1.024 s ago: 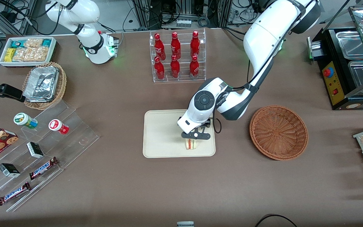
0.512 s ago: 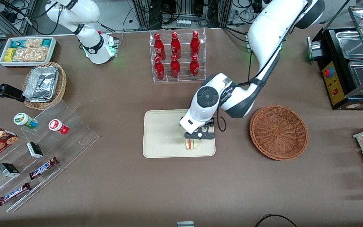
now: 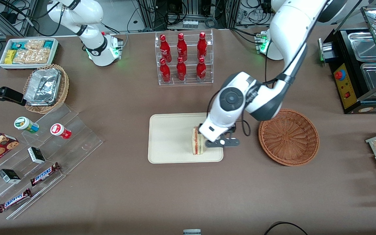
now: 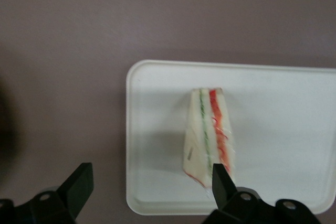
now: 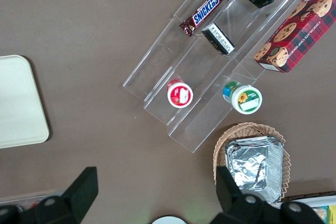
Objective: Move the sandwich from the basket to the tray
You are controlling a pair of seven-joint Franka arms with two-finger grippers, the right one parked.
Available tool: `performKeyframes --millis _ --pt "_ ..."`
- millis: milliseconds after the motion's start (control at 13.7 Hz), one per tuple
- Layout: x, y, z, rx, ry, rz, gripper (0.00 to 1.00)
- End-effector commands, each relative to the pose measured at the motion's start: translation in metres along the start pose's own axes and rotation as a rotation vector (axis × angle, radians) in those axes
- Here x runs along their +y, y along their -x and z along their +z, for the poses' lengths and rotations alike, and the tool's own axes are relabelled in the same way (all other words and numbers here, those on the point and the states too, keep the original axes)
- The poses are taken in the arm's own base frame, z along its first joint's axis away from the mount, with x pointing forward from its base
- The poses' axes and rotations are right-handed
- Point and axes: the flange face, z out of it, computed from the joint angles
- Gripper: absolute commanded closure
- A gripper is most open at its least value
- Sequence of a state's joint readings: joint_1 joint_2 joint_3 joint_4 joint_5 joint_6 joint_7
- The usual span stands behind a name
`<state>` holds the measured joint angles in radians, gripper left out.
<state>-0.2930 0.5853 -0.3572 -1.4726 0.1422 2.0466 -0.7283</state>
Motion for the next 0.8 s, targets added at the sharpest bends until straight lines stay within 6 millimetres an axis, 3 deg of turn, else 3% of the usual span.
performKeyframes --millis 0,439,732 --pt "-0.042 -0.018 -0.022 -0.033 0.017 -0.007 0.0" --pt "-0.171 -0.056 -0.074 -0.145 0.059 0.048 0.0" --pt "-0.246 -0.061 -0.103 -0.198 0.056 0.071 0.0"
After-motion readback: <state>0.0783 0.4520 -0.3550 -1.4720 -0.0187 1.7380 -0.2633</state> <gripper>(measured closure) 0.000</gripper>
